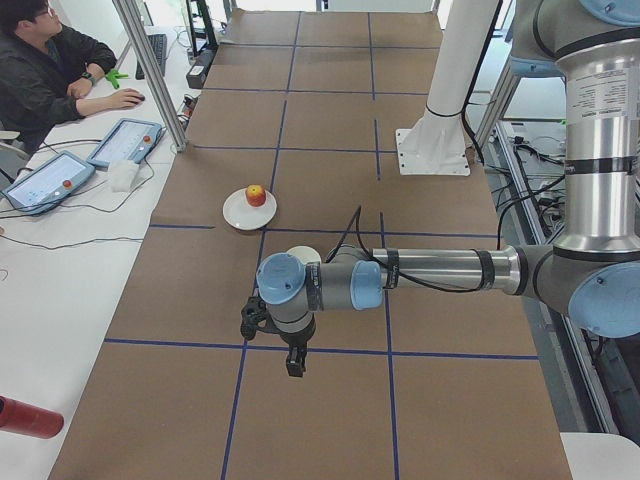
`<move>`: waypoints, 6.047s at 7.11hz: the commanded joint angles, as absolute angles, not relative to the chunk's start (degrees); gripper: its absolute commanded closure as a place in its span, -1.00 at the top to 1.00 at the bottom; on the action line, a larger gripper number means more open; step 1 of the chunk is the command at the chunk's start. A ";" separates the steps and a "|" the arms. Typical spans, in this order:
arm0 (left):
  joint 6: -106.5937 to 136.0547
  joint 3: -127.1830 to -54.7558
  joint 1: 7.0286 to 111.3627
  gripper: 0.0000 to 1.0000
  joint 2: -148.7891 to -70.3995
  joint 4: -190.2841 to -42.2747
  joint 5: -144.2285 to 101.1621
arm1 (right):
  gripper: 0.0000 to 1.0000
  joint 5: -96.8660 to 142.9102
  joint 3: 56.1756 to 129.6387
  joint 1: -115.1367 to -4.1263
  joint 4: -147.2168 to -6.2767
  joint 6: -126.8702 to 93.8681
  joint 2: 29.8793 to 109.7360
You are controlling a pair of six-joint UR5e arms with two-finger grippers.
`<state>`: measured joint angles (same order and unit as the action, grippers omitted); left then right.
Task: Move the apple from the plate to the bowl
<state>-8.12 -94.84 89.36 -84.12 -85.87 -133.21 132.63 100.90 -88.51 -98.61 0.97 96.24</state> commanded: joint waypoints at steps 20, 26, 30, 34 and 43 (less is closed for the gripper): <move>62.13 -66.12 52.48 1.00 -133.59 -108.26 -125.43 | 1.00 132.63 100.90 -88.51 -98.61 0.97 96.24; 61.70 -64.16 50.36 1.00 -131.84 -111.09 -123.75 | 1.00 132.63 100.90 -88.51 -98.61 0.97 96.24; 61.96 -65.29 50.10 -0.50 -131.13 -112.15 -124.10 | 1.00 132.63 100.90 -88.51 -98.61 0.97 96.24; 49.82 -91.17 56.85 -1.00 -120.26 -93.06 -123.93 | 1.00 132.63 100.90 -88.51 -98.61 0.97 96.24; 55.64 -100.55 51.95 0.55 -88.42 -118.92 -119.62 | 1.00 132.63 100.90 -88.51 -98.61 0.97 96.24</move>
<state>56.03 -100.88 52.41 -88.42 -118.38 -119.49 132.63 100.87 -88.51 -98.61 0.97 96.24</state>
